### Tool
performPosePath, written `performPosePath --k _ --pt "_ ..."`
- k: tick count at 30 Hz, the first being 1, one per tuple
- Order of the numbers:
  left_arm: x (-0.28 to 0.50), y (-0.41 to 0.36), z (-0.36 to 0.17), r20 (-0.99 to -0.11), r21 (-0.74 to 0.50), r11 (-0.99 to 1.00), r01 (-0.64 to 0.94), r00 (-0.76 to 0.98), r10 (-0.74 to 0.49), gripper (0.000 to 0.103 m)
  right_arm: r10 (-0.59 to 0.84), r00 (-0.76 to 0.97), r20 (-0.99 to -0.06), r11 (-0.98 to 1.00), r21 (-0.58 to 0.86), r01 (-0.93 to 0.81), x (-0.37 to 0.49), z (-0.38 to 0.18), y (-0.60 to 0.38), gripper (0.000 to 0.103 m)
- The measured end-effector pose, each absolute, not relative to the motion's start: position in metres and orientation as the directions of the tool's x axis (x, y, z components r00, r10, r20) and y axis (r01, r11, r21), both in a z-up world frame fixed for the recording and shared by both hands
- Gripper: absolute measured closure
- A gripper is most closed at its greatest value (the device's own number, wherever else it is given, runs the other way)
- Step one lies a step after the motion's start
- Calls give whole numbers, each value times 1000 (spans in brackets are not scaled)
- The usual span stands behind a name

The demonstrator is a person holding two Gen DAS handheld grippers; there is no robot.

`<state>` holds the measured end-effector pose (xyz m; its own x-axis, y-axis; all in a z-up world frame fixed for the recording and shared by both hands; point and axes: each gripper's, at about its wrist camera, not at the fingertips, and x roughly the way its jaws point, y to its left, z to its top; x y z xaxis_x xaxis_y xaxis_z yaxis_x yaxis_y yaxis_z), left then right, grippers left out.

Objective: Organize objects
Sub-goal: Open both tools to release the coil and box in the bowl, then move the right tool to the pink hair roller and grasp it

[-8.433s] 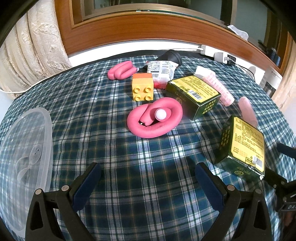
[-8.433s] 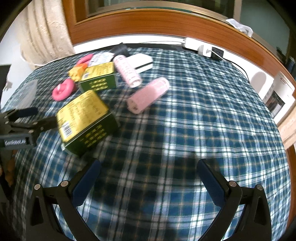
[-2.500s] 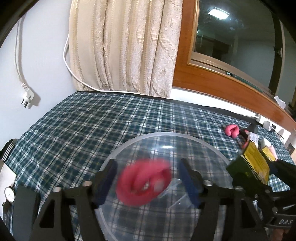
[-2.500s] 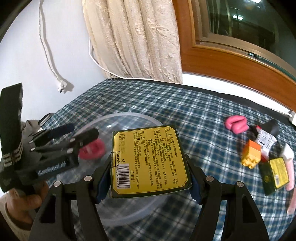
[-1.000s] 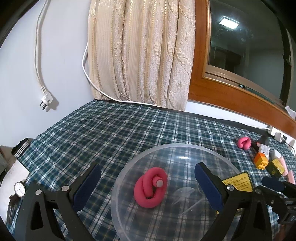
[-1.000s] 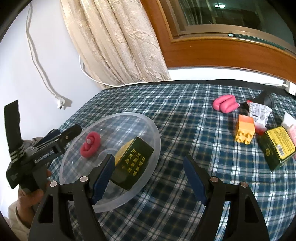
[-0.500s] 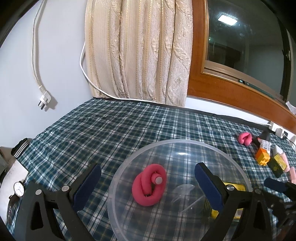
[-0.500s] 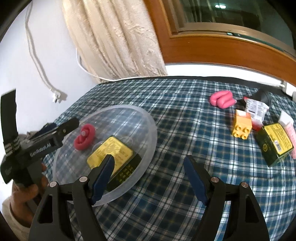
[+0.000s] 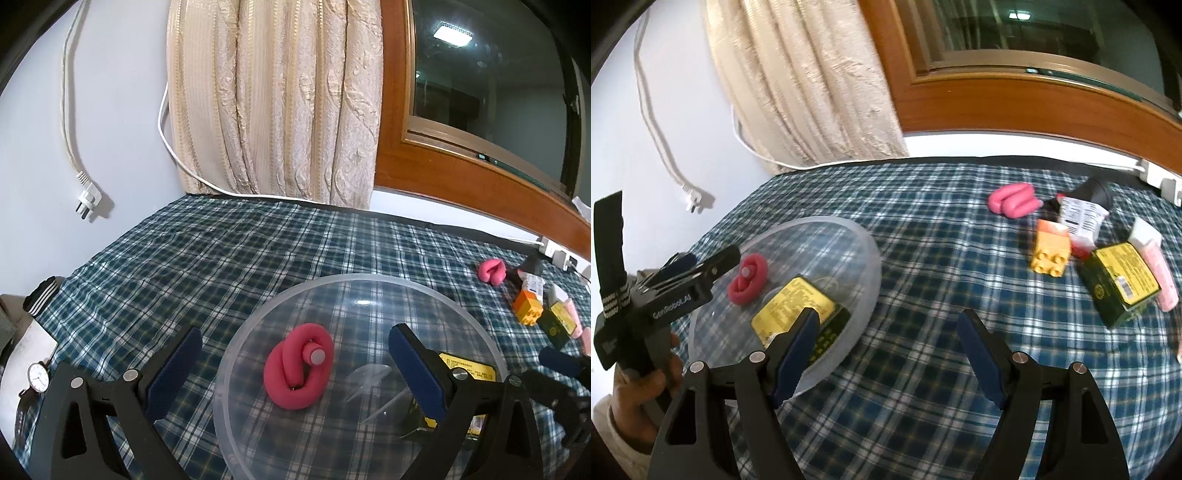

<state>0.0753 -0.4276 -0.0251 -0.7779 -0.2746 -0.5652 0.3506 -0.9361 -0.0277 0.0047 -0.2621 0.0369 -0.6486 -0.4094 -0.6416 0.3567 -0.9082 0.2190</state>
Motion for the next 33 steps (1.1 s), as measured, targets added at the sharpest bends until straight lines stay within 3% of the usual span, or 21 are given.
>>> performPosePath --k 23,33 --pt "57 -365 -25 -617 5 -974 226 -766 -181 1 -151 -743 -652 -984 169 51 12 33 -104 24" --pt "50 -314 -19 -623 15 -991 130 -774 -111 1 -155 -713 -684 -987 145 75 9 27 -29 18"
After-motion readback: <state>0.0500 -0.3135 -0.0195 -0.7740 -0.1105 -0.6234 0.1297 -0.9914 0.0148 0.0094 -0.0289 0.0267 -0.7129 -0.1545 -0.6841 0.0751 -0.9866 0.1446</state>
